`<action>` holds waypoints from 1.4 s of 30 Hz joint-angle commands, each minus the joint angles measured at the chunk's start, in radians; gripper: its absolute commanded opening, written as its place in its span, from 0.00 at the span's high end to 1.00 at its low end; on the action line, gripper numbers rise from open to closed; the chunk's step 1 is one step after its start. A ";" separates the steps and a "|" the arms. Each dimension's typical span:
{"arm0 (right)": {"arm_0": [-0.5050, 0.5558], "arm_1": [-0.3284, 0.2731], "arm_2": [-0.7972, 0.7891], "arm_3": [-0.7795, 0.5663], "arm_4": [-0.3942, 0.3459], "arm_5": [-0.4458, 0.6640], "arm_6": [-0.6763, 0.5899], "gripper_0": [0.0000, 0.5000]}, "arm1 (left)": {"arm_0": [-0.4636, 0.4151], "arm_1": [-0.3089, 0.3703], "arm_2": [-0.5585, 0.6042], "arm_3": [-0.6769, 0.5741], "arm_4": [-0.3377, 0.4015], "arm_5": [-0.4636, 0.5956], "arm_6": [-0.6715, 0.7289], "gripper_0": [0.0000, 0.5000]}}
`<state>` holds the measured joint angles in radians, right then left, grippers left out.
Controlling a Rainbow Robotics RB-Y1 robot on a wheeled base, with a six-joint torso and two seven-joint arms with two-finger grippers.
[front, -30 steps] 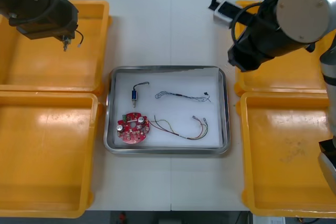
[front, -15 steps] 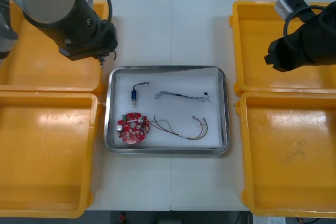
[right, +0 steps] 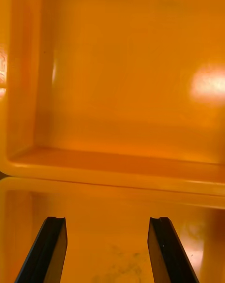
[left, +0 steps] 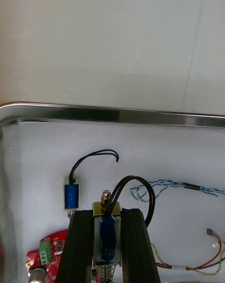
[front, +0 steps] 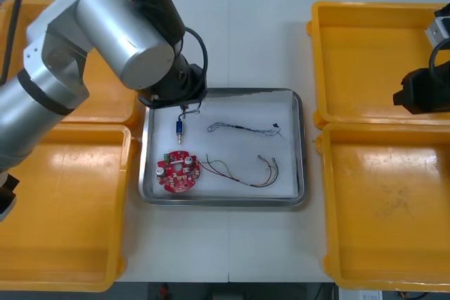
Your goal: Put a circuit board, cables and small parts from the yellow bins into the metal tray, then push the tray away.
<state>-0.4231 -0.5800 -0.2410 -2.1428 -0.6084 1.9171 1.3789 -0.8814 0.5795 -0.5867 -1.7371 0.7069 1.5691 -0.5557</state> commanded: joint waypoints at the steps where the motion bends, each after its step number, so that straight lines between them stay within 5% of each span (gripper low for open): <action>1: 0.070 -0.041 -0.081 -0.043 -0.065 0.003 -0.107 0.00 | 0.001 -0.038 -0.082 0.051 -0.050 -0.073 -0.021 1.00; 16: 0.231 -0.072 -0.130 -0.121 -0.093 0.003 -0.139 0.00 | 0.001 -0.066 -0.166 0.128 -0.087 -0.169 -0.010 1.00; 18: 0.250 -0.072 -0.136 -0.135 -0.093 0.003 -0.142 0.00 | 0.001 -0.066 -0.166 0.128 -0.087 -0.169 -0.009 0.78; 19: 0.265 -0.072 -0.138 -0.144 -0.094 0.003 -0.146 0.00 | 0.001 -0.064 -0.166 0.128 -0.087 -0.169 -0.009 0.30; 20: 0.276 -0.073 -0.141 -0.154 -0.094 0.003 -0.149 0.00 | 0.001 -0.066 -0.166 0.126 -0.089 -0.170 -0.009 0.00; 34: 0.322 -0.075 -0.161 -0.175 -0.109 0.003 -0.167 0.00 | 0.001 -0.049 -0.147 0.103 -0.090 -0.152 -0.012 0.00; 42: 0.320 -0.075 -0.162 -0.203 -0.109 0.003 -0.173 0.00 | 0.002 -0.012 0.016 -0.019 -0.040 0.025 -0.026 0.00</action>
<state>-0.1170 -0.6179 -0.3739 -2.2998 -0.7135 1.9172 1.2635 -0.8811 0.5394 -0.6676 -1.6685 0.6441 1.5290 -0.5557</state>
